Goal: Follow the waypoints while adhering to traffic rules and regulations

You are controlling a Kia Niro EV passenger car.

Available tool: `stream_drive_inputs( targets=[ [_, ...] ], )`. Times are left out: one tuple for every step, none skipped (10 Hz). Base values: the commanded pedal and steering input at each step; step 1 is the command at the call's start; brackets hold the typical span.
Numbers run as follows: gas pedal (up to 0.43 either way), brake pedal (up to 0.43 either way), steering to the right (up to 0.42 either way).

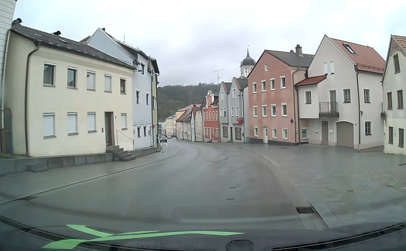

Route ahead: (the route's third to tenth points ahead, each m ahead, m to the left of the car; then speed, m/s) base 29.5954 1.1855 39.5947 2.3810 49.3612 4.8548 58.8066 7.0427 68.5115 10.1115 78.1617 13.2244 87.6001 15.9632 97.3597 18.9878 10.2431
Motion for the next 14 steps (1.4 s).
stream_drive_inputs(
  targets=[
    [0.0, 0.098, 0.061],
    [0.0, 0.098, 0.051],
    [0.0, 0.104, 0.035],
    [0.0, 0.104, 0.028],
    [0.0, 0.104, 0.024],
    [0.0, 0.104, 0.019],
    [0.0, 0.11, 0.01],
    [0.0, 0.11, 0.005],
    [0.0, 0.11, 0.0],
    [0.0, 0.116, -0.001],
    [0.0, 0.116, -0.001],
    [0.0, 0.116, -0.002],
    [0.0, 0.116, -0.005],
    [0.0, 0.116, -0.009]
  ],
)
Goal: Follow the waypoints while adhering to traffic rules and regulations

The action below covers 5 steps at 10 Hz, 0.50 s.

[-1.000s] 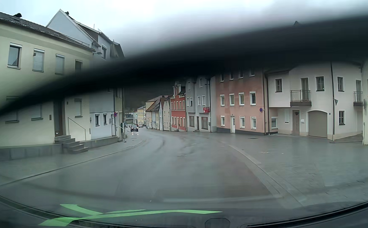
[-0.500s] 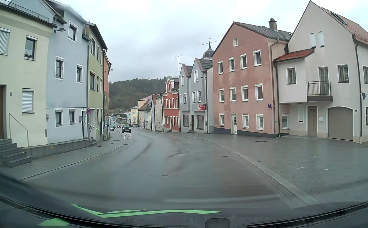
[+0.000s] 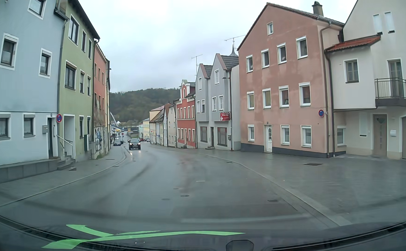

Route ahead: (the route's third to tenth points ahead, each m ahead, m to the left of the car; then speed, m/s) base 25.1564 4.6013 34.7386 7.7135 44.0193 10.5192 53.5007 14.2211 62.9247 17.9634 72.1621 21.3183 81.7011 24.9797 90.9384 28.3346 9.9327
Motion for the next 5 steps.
stream_drive_inputs(
  targets=[
    [0.0, 0.116, -0.015],
    [0.0, 0.098, -0.026],
    [0.0, 0.098, -0.034],
    [0.0, 0.104, -0.044],
    [0.0, 0.104, -0.05]
  ],
)
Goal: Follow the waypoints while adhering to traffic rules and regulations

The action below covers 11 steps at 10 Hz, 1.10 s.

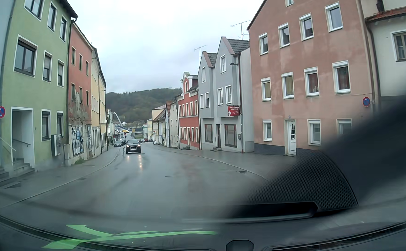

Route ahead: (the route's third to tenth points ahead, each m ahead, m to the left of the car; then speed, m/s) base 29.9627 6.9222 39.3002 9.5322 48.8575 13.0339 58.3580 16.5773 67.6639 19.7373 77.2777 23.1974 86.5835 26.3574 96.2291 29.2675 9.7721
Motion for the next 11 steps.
stream_drive_inputs(
  targets=[
    [0.0, 0.104, -0.055],
    [0.0, 0.11, -0.058],
    [0.0, 0.116, -0.058],
    [0.0, 0.098, -0.058],
    [0.0, 0.055, -0.058],
    [0.0, 0.024, -0.057],
    [0.0, 0.006, -0.057],
    [0.0, 0.0, -0.057],
    [0.0, 0.0, -0.057],
    [0.0, 0.0, -0.058],
    [0.0, 0.0, -0.06]
  ],
)
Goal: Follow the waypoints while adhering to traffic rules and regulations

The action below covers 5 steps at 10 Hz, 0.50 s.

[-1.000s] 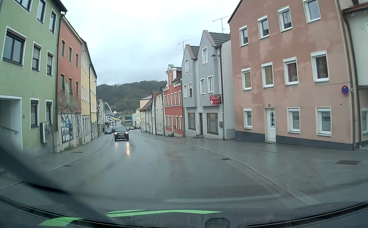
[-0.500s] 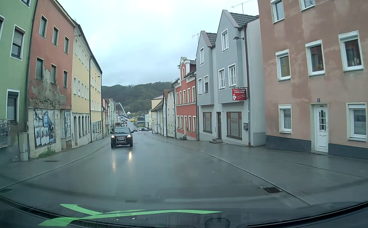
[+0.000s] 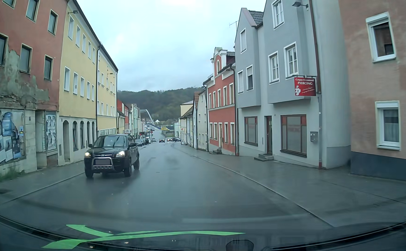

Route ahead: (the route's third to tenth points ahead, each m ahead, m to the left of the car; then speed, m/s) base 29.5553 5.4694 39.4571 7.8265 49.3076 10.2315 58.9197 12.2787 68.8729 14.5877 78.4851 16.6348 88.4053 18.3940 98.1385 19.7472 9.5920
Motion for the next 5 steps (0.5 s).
stream_drive_inputs(
  targets=[
    [0.028, 0.0, -0.062],
    [0.047, 0.0, -0.064],
    [0.059, 0.0, -0.064],
    [0.059, 0.0, -0.065],
    [0.059, 0.0, -0.065]
  ],
)
